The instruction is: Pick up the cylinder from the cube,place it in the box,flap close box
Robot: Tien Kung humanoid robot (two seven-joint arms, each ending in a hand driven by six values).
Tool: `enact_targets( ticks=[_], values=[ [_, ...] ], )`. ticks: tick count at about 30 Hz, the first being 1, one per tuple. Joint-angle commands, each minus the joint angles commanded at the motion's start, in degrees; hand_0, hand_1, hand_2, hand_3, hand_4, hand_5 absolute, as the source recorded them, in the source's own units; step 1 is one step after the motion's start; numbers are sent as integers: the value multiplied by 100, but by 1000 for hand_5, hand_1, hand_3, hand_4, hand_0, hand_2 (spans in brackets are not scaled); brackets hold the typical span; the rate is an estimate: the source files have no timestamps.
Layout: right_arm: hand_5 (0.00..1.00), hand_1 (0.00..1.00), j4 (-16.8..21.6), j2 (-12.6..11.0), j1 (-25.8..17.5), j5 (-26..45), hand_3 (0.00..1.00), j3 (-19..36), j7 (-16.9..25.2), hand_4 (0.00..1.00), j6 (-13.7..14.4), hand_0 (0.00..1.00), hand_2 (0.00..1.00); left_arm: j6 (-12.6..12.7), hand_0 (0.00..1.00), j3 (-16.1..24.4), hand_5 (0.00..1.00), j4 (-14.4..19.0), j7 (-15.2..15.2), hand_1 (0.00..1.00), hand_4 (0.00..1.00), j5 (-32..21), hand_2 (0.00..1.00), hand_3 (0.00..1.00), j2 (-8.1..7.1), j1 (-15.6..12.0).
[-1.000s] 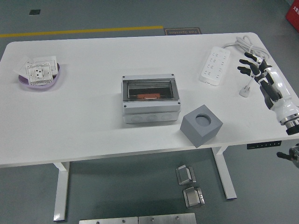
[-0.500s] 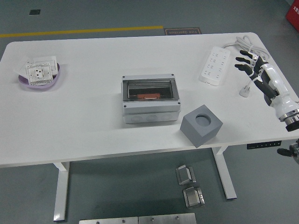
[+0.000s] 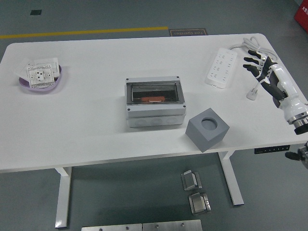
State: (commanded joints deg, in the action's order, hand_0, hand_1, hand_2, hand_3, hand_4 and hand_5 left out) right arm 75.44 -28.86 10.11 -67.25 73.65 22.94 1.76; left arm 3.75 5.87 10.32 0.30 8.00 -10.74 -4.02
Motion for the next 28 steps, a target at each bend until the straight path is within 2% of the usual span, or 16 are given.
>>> enact_targets(
  ticks=[5,10,12,22,25,28],
  values=[
    [779,780,-15,-8,-1,-30,897,19,10,956,38,830,844,-1,672,-191,287,0,-51,672,629,-213,593,607,-22,36],
    [772,775,-27,-23,17,-317,895,22,-18,952,199,827,843,-5,672,-354,287,2,-83,672,630,-374,594,607,-24,71],
    [772,775,-27,-25,21,-367,895,24,-19,952,226,827,843,-7,672,-230,287,1,-56,672,630,-242,594,607,-18,75],
    [759,766,-213,-3,130,-587,877,-82,-56,943,313,817,833,-32,672,969,288,0,212,672,630,999,594,607,-4,56],
    [759,766,-248,33,184,-664,877,-116,-79,943,327,817,833,-34,672,1100,288,0,223,672,630,1176,594,607,-5,57],
    [759,766,-267,51,231,-719,877,-164,-97,943,339,817,833,-35,672,1014,288,0,198,672,630,1105,594,607,1,71]
  ],
)
